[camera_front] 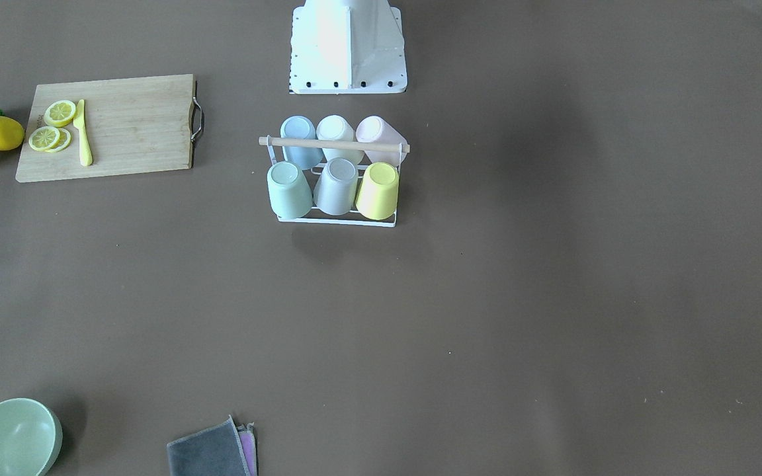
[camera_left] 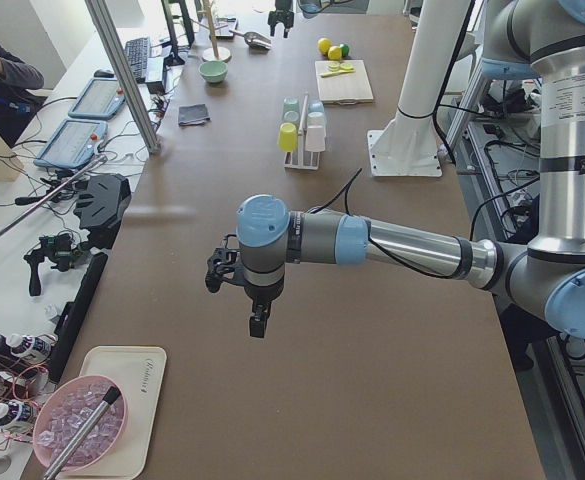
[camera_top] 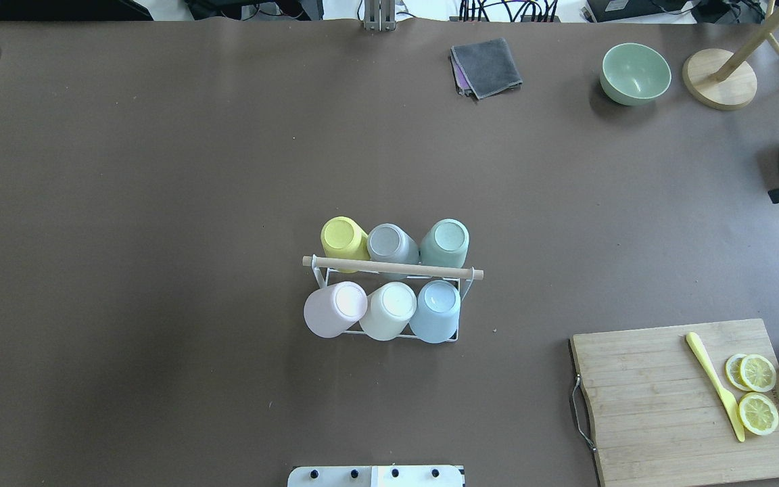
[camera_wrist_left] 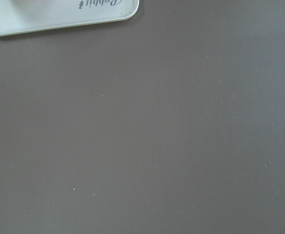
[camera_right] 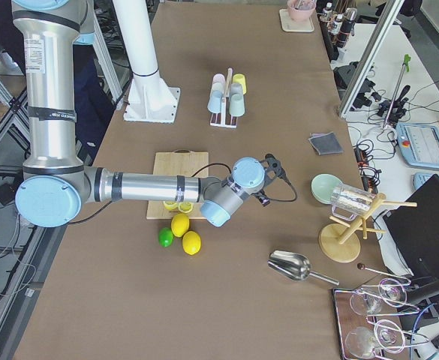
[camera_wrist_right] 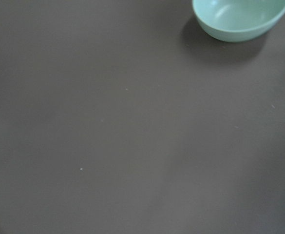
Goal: Place cup on cup holder
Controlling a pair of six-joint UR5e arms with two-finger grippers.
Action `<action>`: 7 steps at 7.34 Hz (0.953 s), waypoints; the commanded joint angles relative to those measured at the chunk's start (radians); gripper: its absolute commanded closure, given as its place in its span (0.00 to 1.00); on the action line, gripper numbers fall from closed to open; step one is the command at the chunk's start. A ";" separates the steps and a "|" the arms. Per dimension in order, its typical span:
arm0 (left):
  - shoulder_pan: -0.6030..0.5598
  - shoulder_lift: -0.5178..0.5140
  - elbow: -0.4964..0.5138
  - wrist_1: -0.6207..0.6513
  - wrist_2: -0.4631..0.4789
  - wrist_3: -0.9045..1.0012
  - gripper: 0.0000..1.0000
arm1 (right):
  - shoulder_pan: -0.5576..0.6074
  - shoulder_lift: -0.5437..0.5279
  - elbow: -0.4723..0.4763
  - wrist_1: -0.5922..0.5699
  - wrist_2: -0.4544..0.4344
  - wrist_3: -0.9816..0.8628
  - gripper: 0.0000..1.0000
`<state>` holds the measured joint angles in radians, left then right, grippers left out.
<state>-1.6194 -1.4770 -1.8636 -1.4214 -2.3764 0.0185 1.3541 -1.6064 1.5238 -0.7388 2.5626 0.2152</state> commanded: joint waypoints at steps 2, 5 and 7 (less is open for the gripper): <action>0.023 0.003 0.046 -0.004 -0.003 -0.061 0.01 | 0.121 -0.021 -0.010 -0.358 -0.148 -0.004 0.00; 0.023 0.000 0.047 -0.004 -0.003 -0.061 0.01 | 0.264 -0.021 0.001 -0.671 -0.206 -0.051 0.00; 0.023 -0.006 0.037 -0.002 0.000 -0.065 0.01 | 0.367 -0.009 -0.002 -0.845 -0.254 -0.146 0.00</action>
<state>-1.5969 -1.4802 -1.8219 -1.4247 -2.3778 -0.0443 1.6595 -1.6220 1.5228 -1.4729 2.3388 0.1258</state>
